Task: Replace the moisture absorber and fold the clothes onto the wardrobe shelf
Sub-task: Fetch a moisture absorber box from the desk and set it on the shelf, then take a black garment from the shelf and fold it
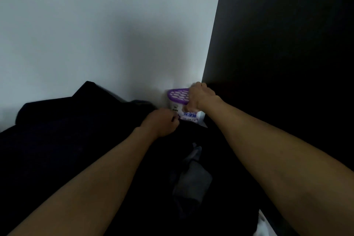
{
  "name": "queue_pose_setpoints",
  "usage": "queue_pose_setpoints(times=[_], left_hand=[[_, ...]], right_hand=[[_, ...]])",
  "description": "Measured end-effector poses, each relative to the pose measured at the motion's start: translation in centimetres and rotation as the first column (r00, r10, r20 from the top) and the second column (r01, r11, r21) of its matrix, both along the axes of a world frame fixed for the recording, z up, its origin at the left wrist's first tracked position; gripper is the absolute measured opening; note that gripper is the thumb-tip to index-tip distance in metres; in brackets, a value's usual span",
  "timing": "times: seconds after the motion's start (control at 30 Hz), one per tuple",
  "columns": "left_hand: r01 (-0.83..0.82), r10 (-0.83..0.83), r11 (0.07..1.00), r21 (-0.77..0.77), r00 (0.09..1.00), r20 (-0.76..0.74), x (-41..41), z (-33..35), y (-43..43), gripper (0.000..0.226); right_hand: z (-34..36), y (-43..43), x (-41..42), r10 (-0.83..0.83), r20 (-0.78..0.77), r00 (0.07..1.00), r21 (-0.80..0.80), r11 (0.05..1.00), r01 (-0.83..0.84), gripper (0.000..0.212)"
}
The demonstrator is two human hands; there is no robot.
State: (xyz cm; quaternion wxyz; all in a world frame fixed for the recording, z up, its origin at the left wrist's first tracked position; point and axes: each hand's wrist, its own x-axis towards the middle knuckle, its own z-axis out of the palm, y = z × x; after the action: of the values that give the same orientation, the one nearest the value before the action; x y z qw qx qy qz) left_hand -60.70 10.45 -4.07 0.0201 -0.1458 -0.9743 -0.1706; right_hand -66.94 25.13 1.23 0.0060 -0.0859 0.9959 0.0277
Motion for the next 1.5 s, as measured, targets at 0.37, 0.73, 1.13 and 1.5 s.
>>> queue_pose_setpoints(times=[0.37,0.73,1.13,1.5], left_hand=[[-0.182,0.186,0.982,0.052,0.978,-0.092,12.0,3.7,-7.2,0.039],[-0.412,0.405,0.909,-0.063,0.909,-0.093,33.3,7.3,-15.7,0.032],[-0.394,0.452,0.507,-0.767,0.879,-0.152,49.9,5.3,-20.5,0.014],[-0.426,0.468,0.463,-0.777,0.862,-0.194,52.3,3.6,-26.5,0.026]], right_hand=[[0.2,-2.7,5.4,0.057,-0.138,0.989,-0.421,0.900,-0.111,0.060],[-4.1,-10.9,29.5,0.319,-0.211,0.924,-0.764,0.535,-0.360,0.042],[-8.0,-12.8,41.0,0.359,0.141,0.923,-0.211,0.921,-0.327,0.076],[-7.2,-13.2,41.2,0.365,0.166,0.916,-0.166,0.926,-0.338,0.026]])
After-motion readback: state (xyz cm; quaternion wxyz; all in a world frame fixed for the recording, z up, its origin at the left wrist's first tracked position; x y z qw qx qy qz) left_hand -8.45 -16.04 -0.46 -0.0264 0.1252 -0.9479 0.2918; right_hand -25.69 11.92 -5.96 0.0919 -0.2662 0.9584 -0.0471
